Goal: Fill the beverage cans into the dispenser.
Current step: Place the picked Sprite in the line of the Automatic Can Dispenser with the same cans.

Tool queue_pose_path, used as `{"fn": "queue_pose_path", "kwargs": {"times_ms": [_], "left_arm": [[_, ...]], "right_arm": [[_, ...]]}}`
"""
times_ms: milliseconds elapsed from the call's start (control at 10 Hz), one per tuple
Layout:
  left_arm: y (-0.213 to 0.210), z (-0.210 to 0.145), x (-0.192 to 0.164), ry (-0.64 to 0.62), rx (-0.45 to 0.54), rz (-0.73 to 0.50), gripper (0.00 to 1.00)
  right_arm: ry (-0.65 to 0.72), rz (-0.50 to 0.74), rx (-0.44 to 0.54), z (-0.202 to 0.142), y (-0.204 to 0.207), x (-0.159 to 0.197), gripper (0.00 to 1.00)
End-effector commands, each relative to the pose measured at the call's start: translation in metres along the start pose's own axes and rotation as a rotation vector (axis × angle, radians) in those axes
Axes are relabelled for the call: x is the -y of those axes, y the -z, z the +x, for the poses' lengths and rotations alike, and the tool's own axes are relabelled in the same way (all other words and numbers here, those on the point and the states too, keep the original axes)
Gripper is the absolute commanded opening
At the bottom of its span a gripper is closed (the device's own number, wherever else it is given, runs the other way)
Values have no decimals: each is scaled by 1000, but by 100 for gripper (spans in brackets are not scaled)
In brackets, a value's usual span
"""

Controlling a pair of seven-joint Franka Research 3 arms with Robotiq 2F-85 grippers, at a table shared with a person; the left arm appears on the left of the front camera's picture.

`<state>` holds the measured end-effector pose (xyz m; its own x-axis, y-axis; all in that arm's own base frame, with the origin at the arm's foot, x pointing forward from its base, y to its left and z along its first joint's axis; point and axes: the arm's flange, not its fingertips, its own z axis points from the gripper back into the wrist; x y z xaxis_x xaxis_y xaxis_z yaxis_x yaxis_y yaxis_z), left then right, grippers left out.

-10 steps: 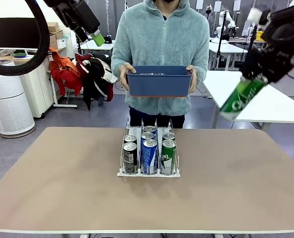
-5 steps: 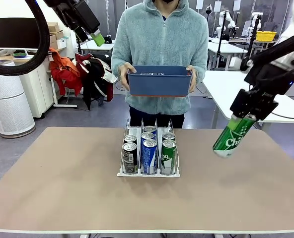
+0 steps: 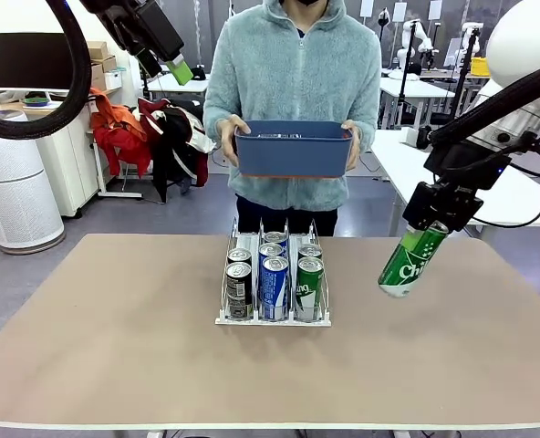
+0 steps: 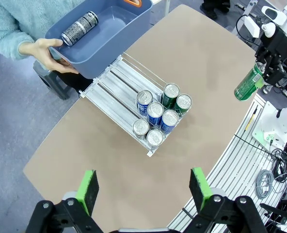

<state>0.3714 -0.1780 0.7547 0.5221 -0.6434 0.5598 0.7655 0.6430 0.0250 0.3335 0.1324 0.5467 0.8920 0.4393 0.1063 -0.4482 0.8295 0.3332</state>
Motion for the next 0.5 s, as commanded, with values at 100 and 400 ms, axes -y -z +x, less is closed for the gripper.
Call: {"fn": "queue_pose_path", "kwargs": {"times_ms": [100,400], "left_arm": [[-1,-1,-1,1,-1,-1,100],[-1,-1,-1,1,-1,-1,100]], "right_arm": [[-72,-13,1,8,19,-13,58],[-178,-59,75,13,59,-41,58]]}}
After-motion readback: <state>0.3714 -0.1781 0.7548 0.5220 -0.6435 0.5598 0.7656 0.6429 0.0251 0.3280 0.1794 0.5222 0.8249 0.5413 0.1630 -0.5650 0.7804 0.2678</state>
